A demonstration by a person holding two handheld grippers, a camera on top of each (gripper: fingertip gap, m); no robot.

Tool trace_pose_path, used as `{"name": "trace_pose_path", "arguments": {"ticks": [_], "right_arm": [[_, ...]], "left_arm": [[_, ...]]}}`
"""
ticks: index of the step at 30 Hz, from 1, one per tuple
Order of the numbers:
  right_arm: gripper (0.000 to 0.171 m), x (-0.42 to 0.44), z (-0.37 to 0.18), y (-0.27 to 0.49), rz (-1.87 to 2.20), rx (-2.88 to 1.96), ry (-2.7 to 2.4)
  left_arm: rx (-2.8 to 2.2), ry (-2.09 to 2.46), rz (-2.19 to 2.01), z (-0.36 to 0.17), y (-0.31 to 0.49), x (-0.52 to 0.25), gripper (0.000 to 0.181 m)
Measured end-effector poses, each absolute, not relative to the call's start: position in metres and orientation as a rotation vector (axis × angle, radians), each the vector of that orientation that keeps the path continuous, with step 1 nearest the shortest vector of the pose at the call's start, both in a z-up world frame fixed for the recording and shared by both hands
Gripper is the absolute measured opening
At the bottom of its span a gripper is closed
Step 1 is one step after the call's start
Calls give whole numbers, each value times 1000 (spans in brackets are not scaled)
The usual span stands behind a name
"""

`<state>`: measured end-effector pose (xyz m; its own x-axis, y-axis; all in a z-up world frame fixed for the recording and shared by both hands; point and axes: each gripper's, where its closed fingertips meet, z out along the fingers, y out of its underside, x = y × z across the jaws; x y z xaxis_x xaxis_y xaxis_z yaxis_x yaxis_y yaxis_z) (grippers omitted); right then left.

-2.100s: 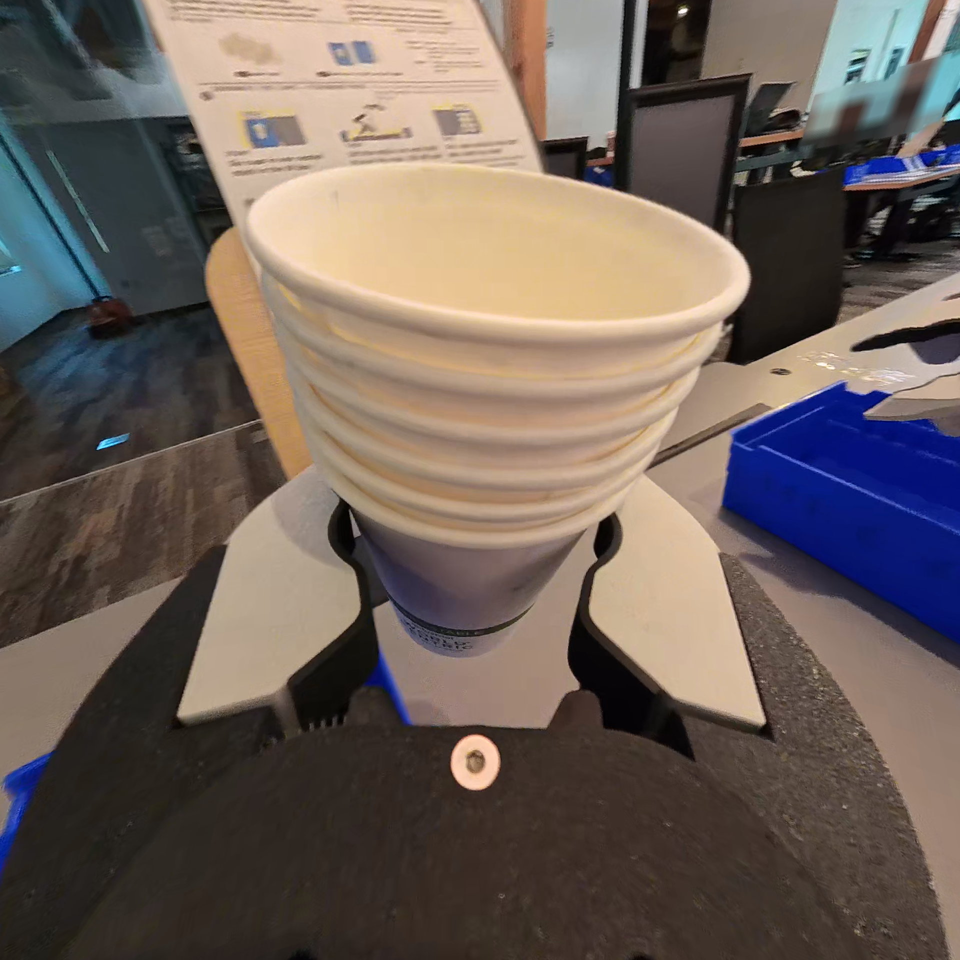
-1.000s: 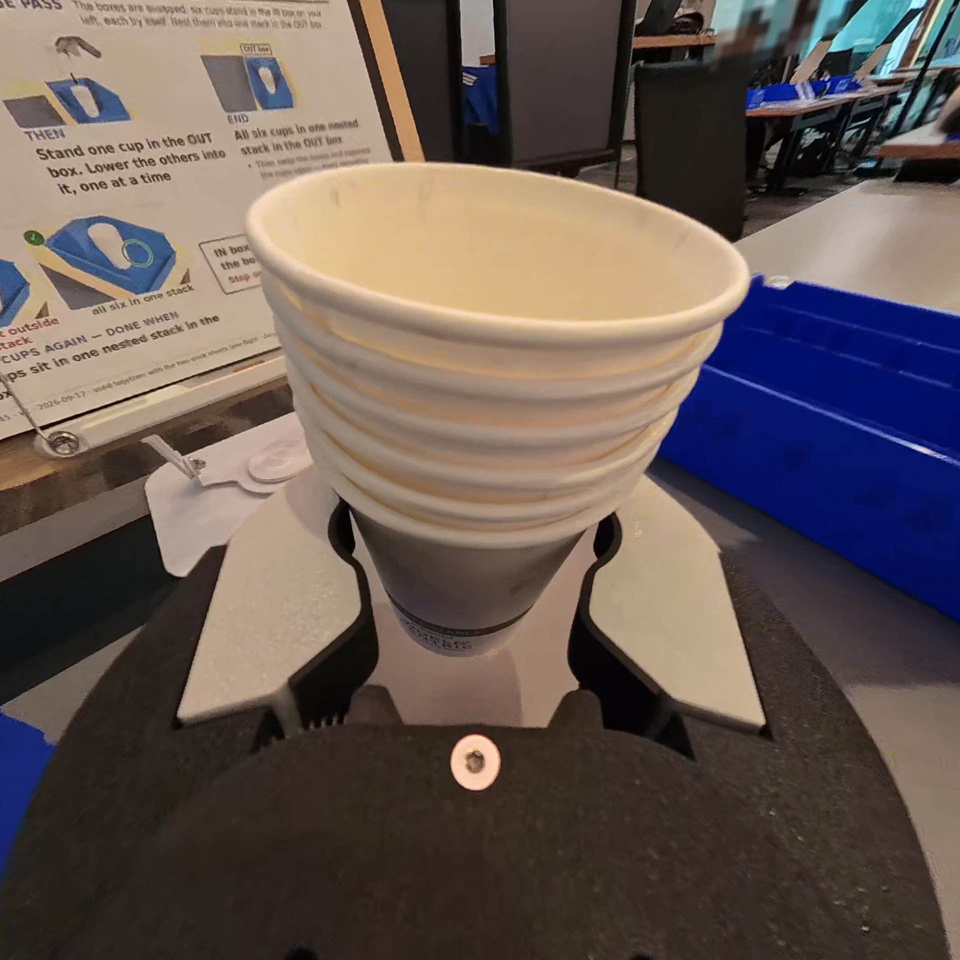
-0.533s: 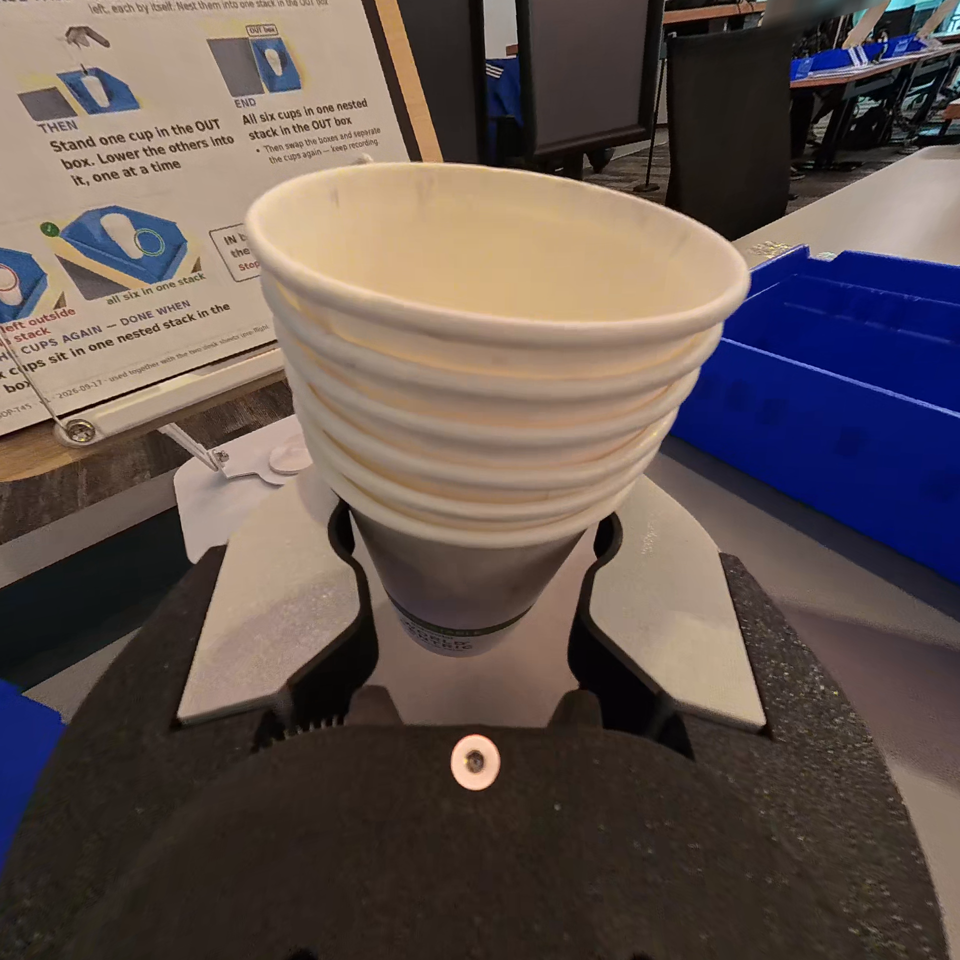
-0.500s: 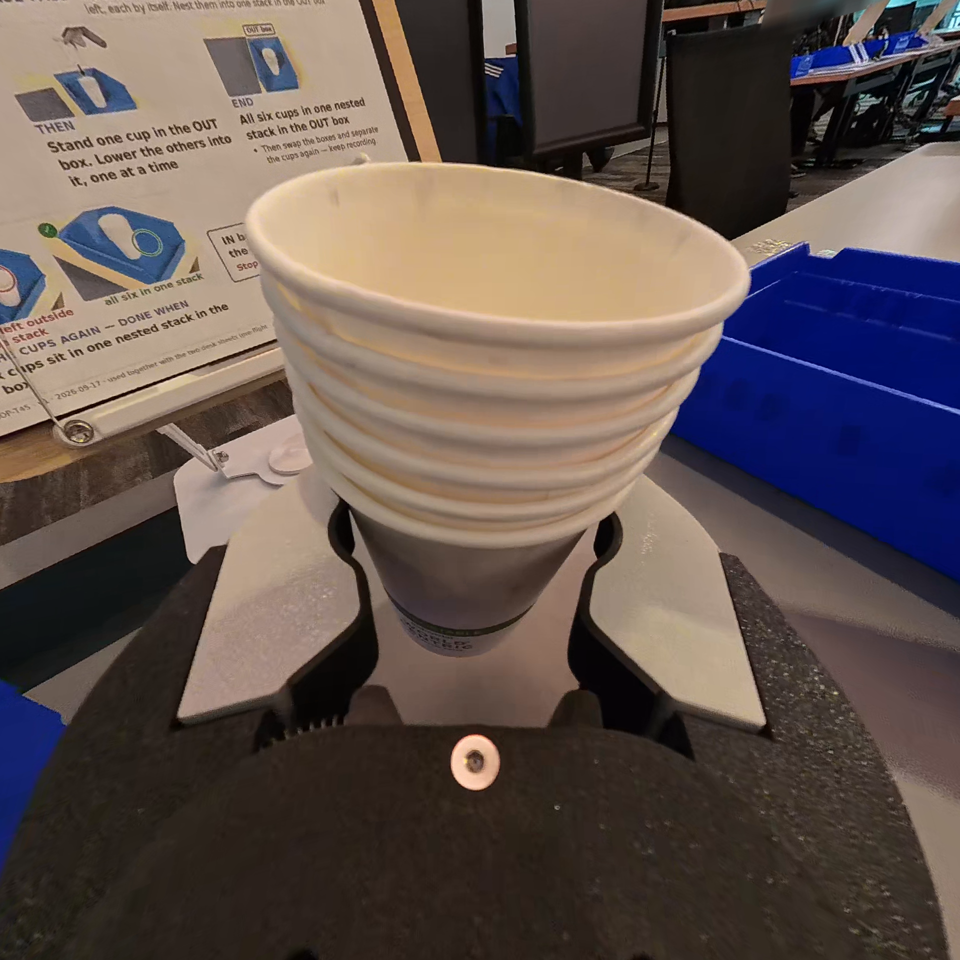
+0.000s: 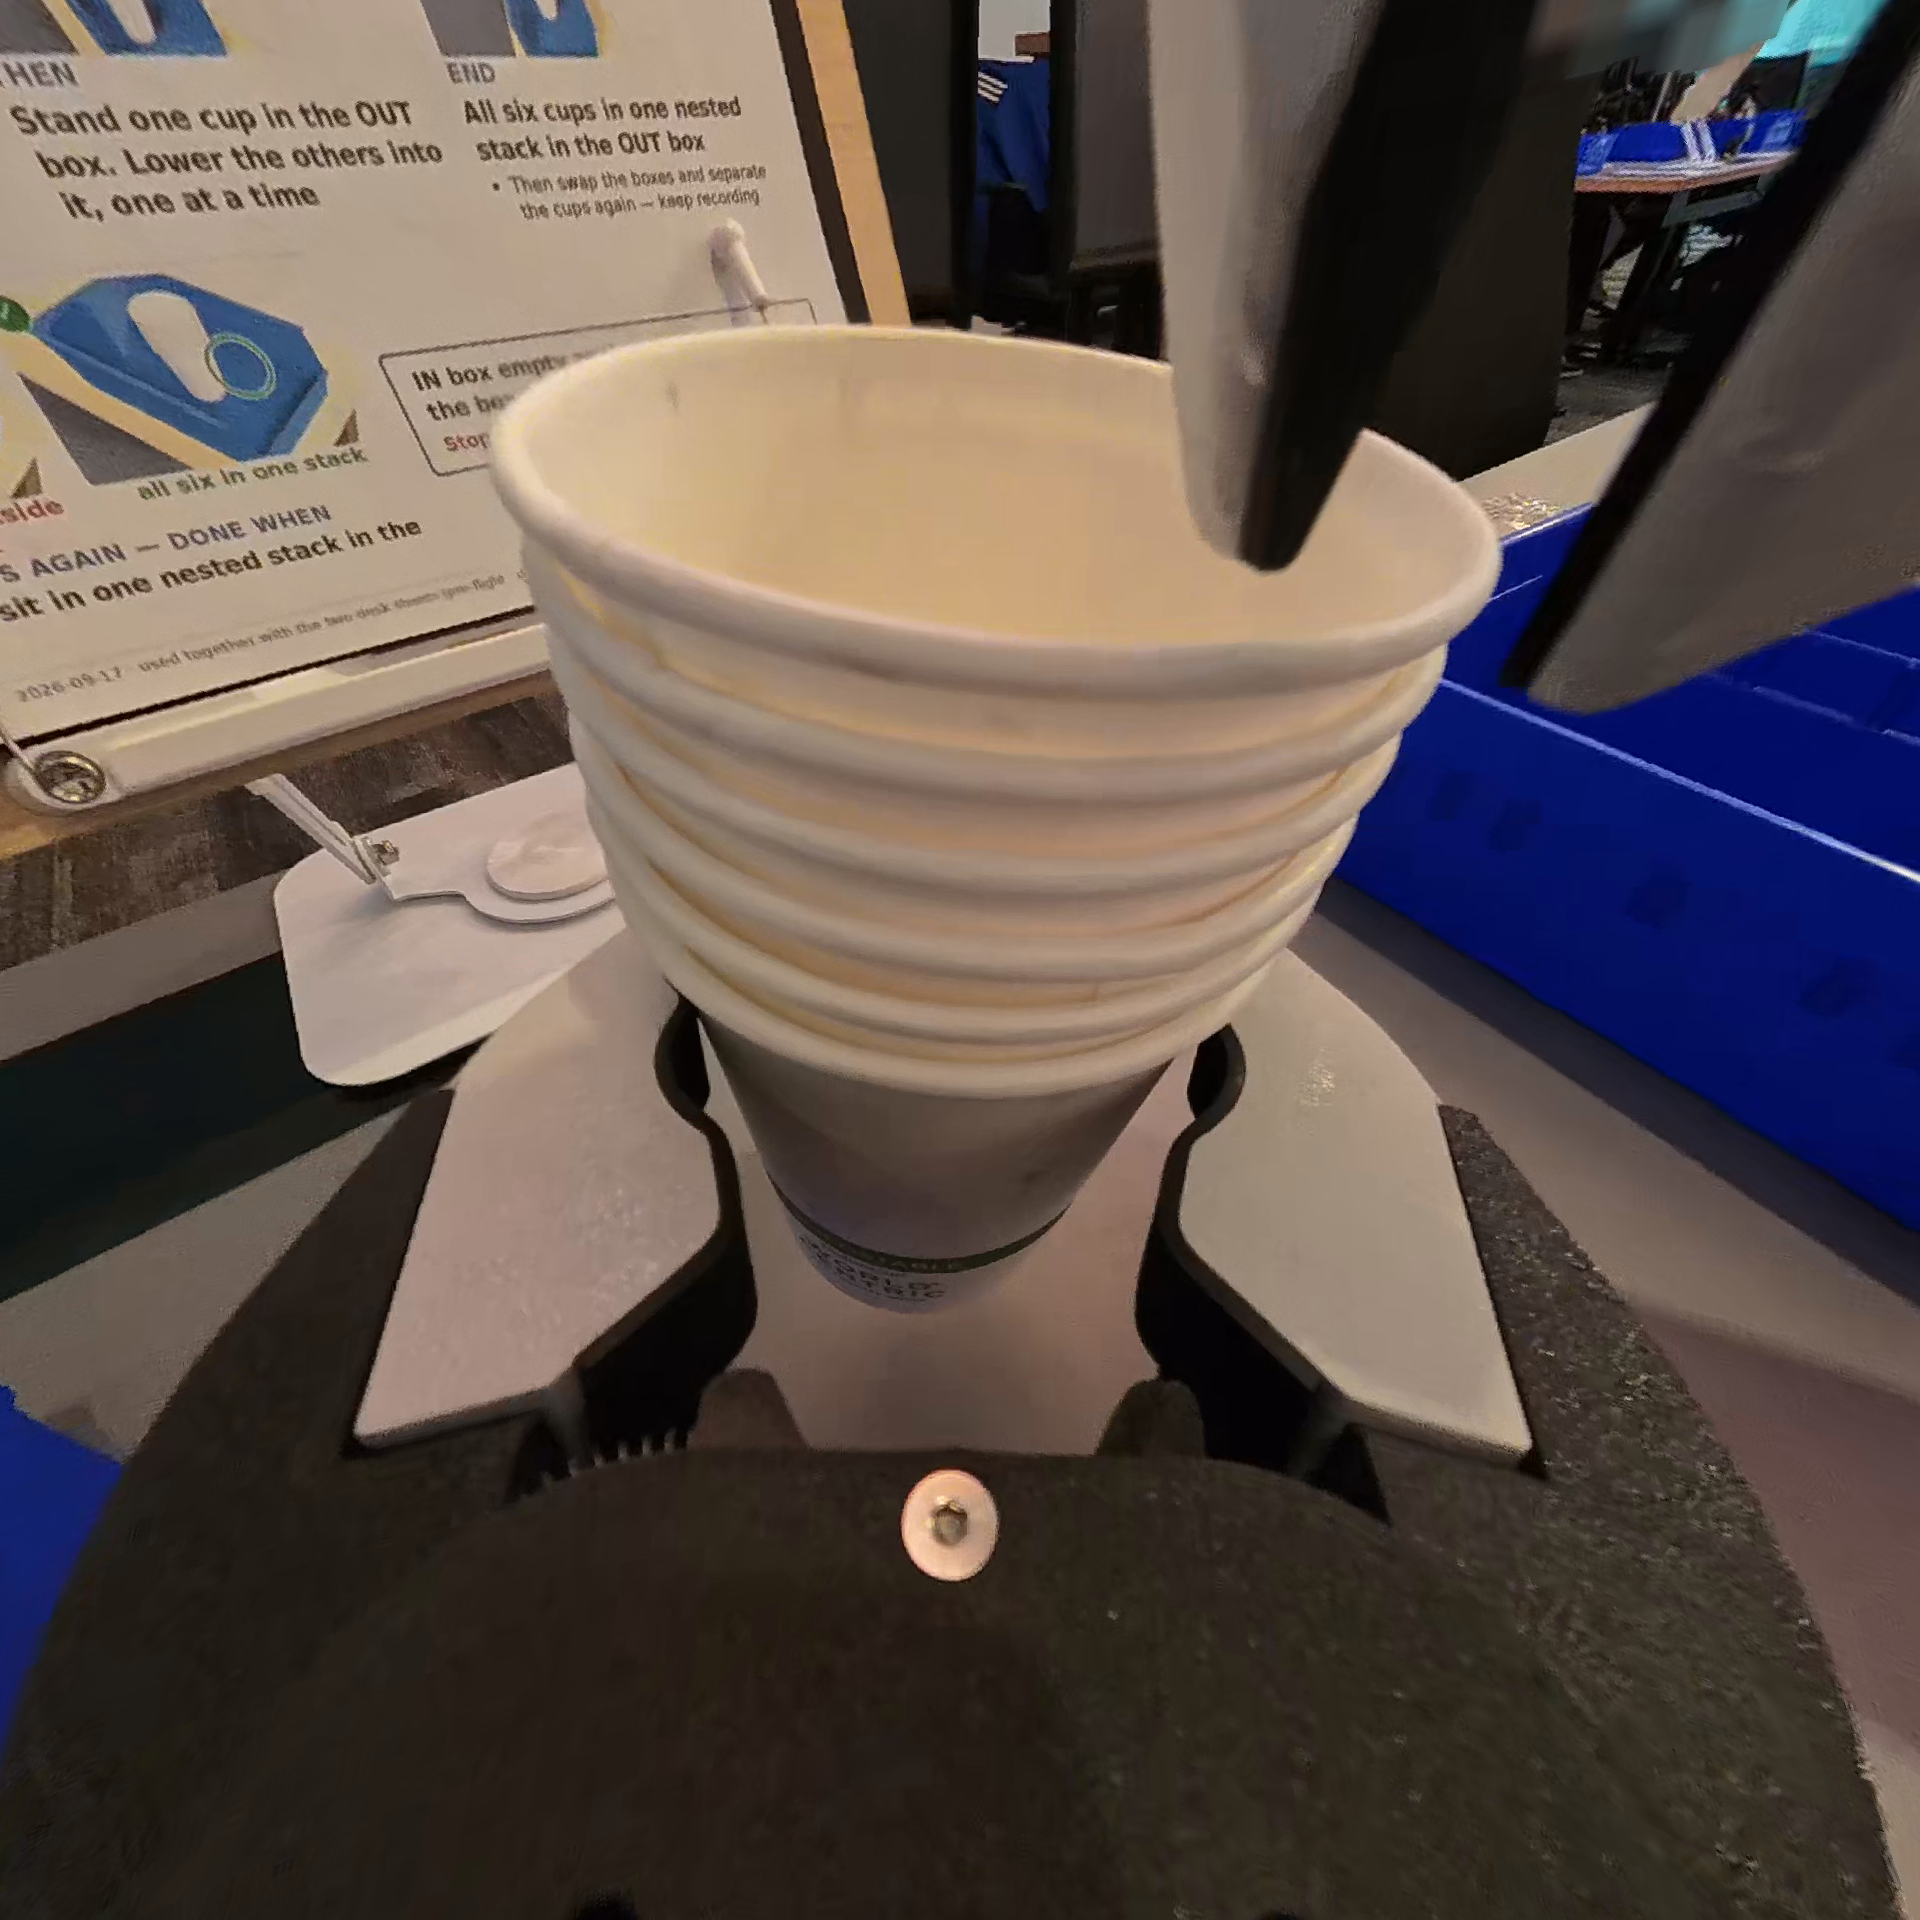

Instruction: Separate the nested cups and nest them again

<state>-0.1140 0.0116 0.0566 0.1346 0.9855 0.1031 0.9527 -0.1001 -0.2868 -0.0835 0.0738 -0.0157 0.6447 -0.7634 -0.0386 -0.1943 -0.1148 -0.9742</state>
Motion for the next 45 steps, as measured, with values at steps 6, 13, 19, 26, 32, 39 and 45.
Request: {"name": "trace_pose_path", "arguments": {"ticks": [6, 13, 19, 26, 32, 39, 45], "right_arm": [[15, -110, 52, 16, 164, -2158, -1872], [12, -106, 49, 17, 159, -2161, -1873], [11, -104, 48, 18, 153, -2167, -1872], [8, -105, 47, 20, 153, -2167, -1875], [6, -108, 45, 20, 139, -2162, -1892], [4, -109, 44, 21, 142, -2152, -1896], [4, -109, 48, 20, 149, -2156, -1891]], "left_arm": [[-1659, 796, -580, -17, 75, -84, 92], [-1653, 801, -601, -16, 73, -82, 92], [-1664, 794, -608, -17, 74, -83, 92], [-1668, 792, -609, -18, 75, -84, 92], [-1672, 790, -618, -17, 75, -84, 92], [-1677, 785, -622, -18, 76, -85, 92], [-1685, 784, -622, -20, 78, -85, 92]]}}
